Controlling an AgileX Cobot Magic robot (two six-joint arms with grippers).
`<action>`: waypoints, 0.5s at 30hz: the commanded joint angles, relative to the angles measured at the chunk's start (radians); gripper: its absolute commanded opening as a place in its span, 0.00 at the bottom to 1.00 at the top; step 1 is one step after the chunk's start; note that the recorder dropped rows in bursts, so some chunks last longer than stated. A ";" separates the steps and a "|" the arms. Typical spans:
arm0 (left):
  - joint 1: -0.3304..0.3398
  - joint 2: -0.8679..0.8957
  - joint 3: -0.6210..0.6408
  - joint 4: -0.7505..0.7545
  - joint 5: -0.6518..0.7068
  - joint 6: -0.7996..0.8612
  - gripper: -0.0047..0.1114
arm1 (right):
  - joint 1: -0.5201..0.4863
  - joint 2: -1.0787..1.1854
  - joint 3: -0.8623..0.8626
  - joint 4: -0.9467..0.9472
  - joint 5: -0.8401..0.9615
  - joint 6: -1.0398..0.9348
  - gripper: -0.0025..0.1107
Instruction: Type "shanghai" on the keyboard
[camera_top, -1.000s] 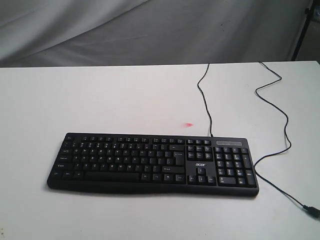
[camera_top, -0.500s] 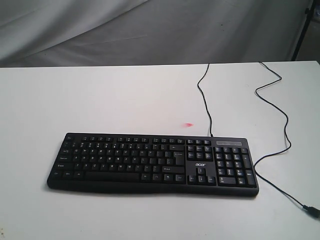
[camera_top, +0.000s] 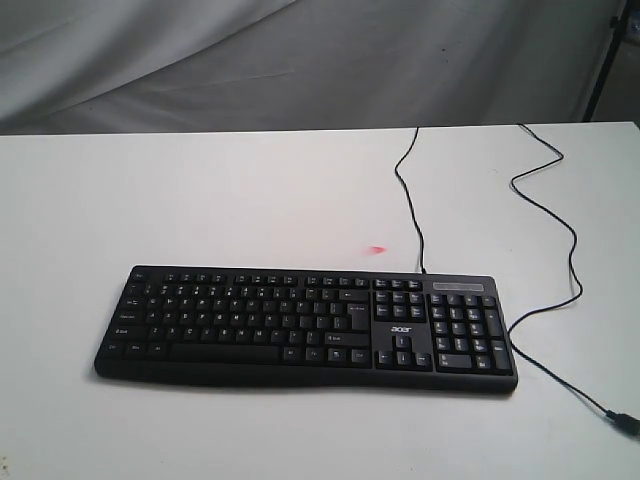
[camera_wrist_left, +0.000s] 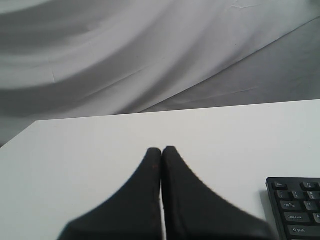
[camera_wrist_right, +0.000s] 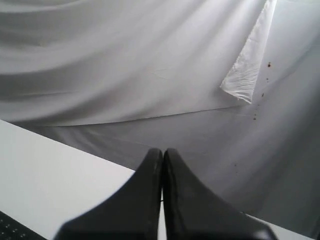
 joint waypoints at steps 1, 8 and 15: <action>-0.004 0.003 0.005 -0.001 -0.005 -0.003 0.05 | -0.012 -0.080 0.039 0.007 0.033 -0.020 0.02; -0.004 0.003 0.005 -0.001 -0.005 -0.003 0.05 | -0.012 -0.184 0.071 0.007 0.136 -0.034 0.02; -0.004 0.003 0.005 -0.001 -0.005 -0.003 0.05 | -0.012 -0.263 0.156 0.013 0.125 -0.036 0.02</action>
